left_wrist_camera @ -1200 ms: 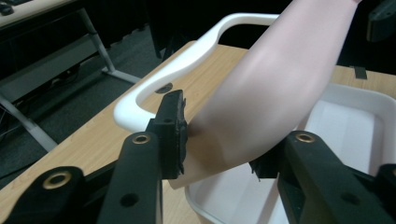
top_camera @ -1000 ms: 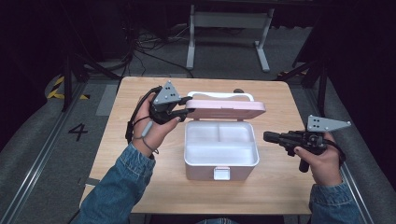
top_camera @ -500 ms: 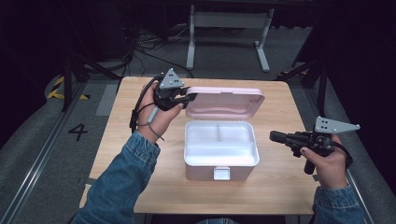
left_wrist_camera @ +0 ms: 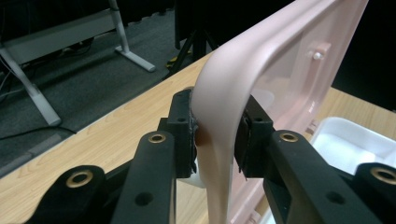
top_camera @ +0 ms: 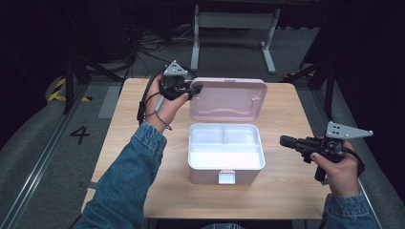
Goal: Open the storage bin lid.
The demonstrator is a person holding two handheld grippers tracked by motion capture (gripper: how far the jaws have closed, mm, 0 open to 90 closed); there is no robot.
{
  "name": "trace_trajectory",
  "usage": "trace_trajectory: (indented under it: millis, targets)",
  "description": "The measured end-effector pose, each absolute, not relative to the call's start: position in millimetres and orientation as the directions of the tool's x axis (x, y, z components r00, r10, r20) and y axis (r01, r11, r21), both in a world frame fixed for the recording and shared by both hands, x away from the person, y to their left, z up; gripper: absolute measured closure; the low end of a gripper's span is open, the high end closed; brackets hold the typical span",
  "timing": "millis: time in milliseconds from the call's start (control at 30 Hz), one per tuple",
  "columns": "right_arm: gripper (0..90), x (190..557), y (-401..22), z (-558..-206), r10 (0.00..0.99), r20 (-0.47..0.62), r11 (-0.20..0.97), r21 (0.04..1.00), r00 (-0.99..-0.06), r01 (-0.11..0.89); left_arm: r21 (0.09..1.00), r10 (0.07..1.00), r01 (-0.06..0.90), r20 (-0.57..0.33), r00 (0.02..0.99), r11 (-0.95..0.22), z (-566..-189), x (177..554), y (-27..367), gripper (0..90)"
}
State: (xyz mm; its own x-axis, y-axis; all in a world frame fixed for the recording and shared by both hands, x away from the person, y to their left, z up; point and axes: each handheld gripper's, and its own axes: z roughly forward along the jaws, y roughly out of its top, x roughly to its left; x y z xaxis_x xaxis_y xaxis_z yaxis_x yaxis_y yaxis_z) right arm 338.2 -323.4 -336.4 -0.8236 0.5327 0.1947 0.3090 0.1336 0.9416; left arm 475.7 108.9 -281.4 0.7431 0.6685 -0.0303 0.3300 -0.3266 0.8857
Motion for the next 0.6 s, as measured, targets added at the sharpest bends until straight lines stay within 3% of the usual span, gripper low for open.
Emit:
trace_trajectory:
  millis: [600]
  targets:
    - [89.0,339.2,-328.9,-338.5,0.542,0.208,0.126,0.938,-0.814,0.323,0.866,0.725,0.432,-0.127,0.677,-0.251,-309.5,520.0,107.4,67.6]
